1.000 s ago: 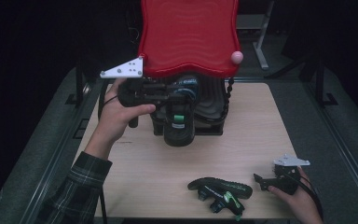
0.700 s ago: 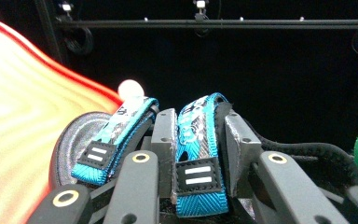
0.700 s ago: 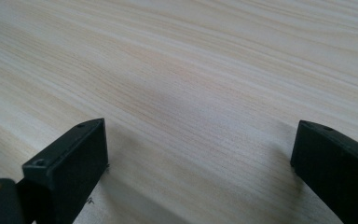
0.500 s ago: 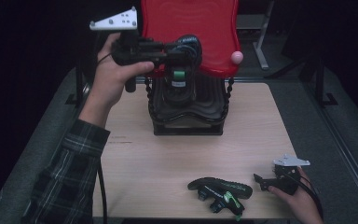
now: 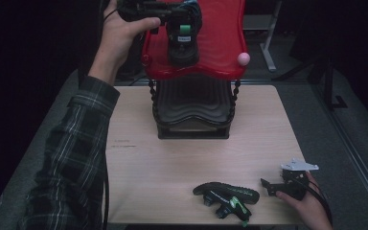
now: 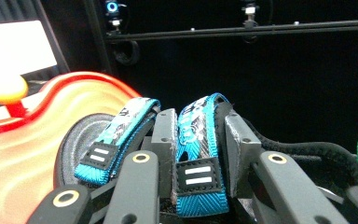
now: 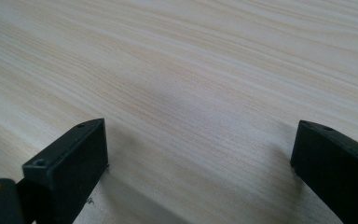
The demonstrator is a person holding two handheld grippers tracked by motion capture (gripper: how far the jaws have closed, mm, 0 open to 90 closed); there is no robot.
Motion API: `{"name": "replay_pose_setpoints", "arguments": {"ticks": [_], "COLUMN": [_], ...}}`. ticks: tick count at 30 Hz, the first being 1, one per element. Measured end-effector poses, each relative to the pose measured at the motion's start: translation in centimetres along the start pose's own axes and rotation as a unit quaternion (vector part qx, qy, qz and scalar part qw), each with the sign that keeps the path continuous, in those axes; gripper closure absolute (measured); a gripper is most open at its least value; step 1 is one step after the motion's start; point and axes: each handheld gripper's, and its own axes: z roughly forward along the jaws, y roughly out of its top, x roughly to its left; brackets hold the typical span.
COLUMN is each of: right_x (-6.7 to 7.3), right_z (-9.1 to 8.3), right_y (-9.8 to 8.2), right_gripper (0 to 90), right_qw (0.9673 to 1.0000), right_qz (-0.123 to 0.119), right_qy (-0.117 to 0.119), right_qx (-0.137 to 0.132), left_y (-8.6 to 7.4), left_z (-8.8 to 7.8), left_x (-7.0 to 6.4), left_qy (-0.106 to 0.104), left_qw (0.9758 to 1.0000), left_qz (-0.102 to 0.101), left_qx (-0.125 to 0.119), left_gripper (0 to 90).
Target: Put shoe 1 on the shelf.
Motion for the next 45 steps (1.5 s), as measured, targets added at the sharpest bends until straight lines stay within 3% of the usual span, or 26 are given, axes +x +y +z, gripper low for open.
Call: {"name": "replay_pose_setpoints", "arguments": {"ticks": [9, 14, 15, 28, 33, 36, 41, 45], "right_x": [0.0, 0.0, -0.1, 0.0, 0.0, 0.0, 0.0, 0.0], "right_z": [0.0, 0.0, 0.0, -0.1, -0.1, -0.1, -0.1, -0.1], "right_y": [0.0, 0.0, 0.0, -0.1, -0.1, -0.1, -0.1, -0.1], "right_gripper": [3.2, 3.2, 3.2, 3.2, 3.2, 3.2, 3.2, 3.2], "right_qw": [1.0, 1.0, 1.0, 1.0, 1.0, 1.0, 1.0, 1.0], "right_qz": [0.0, 0.002, 0.002, -0.002, -0.002, -0.002, -0.002, -0.004], "right_qy": [0.001, 0.004, 0.004, 0.003, 0.004, 0.003, 0.003, 0.003], "right_qx": [-0.001, -0.002, -0.002, -0.001, -0.001, -0.001, 0.0, 0.0], "left_y": [-0.5, -1.3, -1.6, -3.0, -2.6, -2.4, -2.8, -3.4], "left_z": [1.9, 2.4, 2.5, 2.7, 2.1, 1.5, -0.3, -1.8], "left_x": [4.6, 6.0, 6.2, 5.6, 5.1, 4.5, 3.5, 2.9], "left_qy": [0.021, 0.027, 0.02, -0.01, -0.008, -0.007, 0.011, 0.02], "left_qw": [0.9997, 0.9995, 0.9997, 0.9995, 0.9997, 0.9996, 0.999, 0.9987], "left_qz": [-0.006, -0.007, -0.009, 0.008, -0.006, -0.008, -0.023, -0.029], "left_qx": [0.005, 0.012, 0.012, 0.028, 0.02, 0.028, 0.038, 0.035], "left_gripper": [68.7, 68.7, 68.7, 67.1, 46.2, 36.0, 26.6, 24.1]}}
